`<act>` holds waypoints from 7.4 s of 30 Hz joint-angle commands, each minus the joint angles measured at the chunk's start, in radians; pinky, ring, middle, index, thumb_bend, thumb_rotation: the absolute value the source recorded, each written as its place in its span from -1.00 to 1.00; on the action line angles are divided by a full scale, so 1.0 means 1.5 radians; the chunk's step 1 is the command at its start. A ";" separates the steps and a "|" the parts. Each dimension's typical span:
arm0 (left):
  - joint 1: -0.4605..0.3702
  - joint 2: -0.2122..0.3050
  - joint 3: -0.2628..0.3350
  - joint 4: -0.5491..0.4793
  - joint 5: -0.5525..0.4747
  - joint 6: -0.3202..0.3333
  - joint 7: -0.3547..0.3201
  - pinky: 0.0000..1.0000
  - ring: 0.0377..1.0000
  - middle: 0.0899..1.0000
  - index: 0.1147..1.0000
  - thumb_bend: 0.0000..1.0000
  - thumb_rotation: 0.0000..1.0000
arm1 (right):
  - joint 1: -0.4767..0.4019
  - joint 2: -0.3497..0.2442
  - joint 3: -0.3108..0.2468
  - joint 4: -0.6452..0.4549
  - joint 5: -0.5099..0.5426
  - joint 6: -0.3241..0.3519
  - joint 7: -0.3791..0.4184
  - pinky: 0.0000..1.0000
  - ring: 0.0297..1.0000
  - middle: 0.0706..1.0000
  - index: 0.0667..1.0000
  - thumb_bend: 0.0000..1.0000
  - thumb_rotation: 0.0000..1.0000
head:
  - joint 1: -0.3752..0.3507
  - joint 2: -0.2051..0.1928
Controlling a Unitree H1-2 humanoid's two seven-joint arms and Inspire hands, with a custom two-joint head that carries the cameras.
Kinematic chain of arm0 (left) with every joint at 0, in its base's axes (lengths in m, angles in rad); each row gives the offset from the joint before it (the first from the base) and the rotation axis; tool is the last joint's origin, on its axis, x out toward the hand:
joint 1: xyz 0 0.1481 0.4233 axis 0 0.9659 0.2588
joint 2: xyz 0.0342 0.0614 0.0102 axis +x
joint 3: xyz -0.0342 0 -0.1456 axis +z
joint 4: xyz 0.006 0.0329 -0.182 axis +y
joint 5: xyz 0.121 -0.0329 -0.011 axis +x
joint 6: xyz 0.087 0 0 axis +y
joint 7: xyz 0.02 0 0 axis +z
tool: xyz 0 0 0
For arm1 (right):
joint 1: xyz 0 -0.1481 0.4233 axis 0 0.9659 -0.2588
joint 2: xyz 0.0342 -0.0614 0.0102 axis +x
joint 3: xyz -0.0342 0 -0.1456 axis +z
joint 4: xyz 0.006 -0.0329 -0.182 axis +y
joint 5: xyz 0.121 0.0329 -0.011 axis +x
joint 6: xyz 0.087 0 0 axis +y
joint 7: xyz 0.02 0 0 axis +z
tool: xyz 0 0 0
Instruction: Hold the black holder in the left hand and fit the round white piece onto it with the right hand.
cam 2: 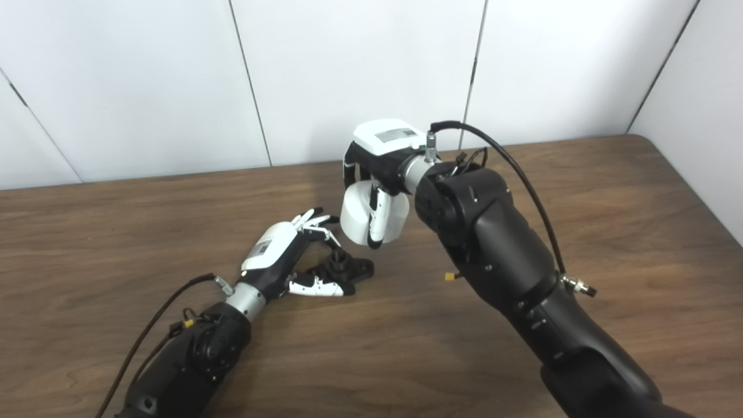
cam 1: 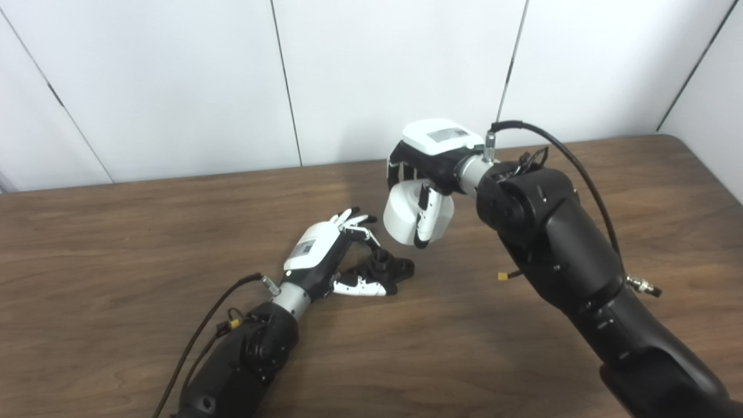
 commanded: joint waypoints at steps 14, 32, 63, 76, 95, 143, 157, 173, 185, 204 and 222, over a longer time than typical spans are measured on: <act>0.042 -0.012 -0.049 0.045 0.040 0.038 -0.048 0.95 0.97 0.76 -0.17 0.05 -0.88 | -0.044 0.035 0.016 -0.024 -0.006 -0.019 -0.010 -0.48 -0.33 -0.14 0.01 0.02 -1.00 | 0.001 0.004; 0.044 -0.009 -0.052 0.030 0.034 0.046 -0.057 0.95 0.97 0.78 -0.17 0.05 -0.88 | -0.006 0.052 0.042 -0.014 0.001 -0.035 -0.004 -0.46 -0.33 -0.13 0.01 0.02 -1.00 | 0.004 0.013; 0.045 -0.005 -0.053 0.012 0.028 0.056 -0.066 0.94 0.96 0.77 -0.17 0.05 -0.88 | 0.032 0.024 0.053 0.017 0.027 -0.098 -0.023 -0.41 -0.31 -0.12 -0.03 0.03 -1.00 | 0.010 0.025; 0.044 -0.006 -0.056 0.010 0.026 0.055 -0.069 0.91 0.97 0.78 -0.17 0.05 -0.88 | 0.060 0.024 0.095 0.022 0.025 -0.144 -0.032 -0.49 -0.34 -0.13 0.03 0.02 -1.00 | 0.014 0.029; 0.043 0.001 -0.061 0.006 0.026 0.053 -0.074 0.86 0.94 0.80 -0.17 0.05 -0.87 | 0.051 -0.009 0.115 0.031 0.096 -0.221 -0.060 -0.44 -0.32 -0.11 0.03 0.02 -1.00 | 0.011 0.031; 0.054 0.009 -0.054 -0.011 -0.007 0.063 -0.090 0.94 0.95 0.77 -0.17 0.05 -0.88 | 0.026 -0.030 0.082 0.082 0.062 -0.207 -0.104 -0.45 -0.32 -0.11 0.04 0.02 -1.00 | 0.007 0.034; 0.048 0.005 -0.059 -0.001 0.002 0.062 -0.084 0.95 0.95 0.79 -0.17 0.05 -0.88 | 0.027 -0.015 0.082 0.053 0.086 -0.196 -0.078 -0.47 -0.33 -0.13 0.02 0.02 -1.00 | 0.015 0.035; 0.043 0.001 -0.061 0.016 0.002 0.051 -0.076 0.96 0.96 0.79 -0.17 0.05 -0.89 | -0.043 -0.008 0.069 0.063 0.087 -0.183 -0.056 -0.47 -0.34 -0.15 0.03 0.02 -1.00 | 0.015 0.030; 0.041 0.001 -0.064 0.022 0.007 0.051 -0.075 0.96 0.94 0.80 -0.17 0.05 -0.88 | -0.100 0.006 0.066 0.057 0.077 -0.183 -0.019 -0.46 -0.33 -0.15 0.03 0.02 -1.00 | 0.015 0.033; 0.043 0.010 -0.064 0.012 0.003 0.050 -0.077 0.93 0.94 0.79 -0.17 0.05 -0.88 | -0.100 -0.006 0.075 0.060 0.087 -0.204 0.013 -0.44 -0.32 -0.15 0.03 0.02 -1.00 | 0.013 0.037; 0.039 0.005 -0.068 0.012 0.017 0.056 -0.068 0.86 0.92 0.78 -0.17 0.05 -0.88 | -0.055 -0.013 0.106 0.059 0.090 -0.239 0.012 -0.41 -0.29 -0.08 -0.02 0.03 -1.00 | 0.015 0.043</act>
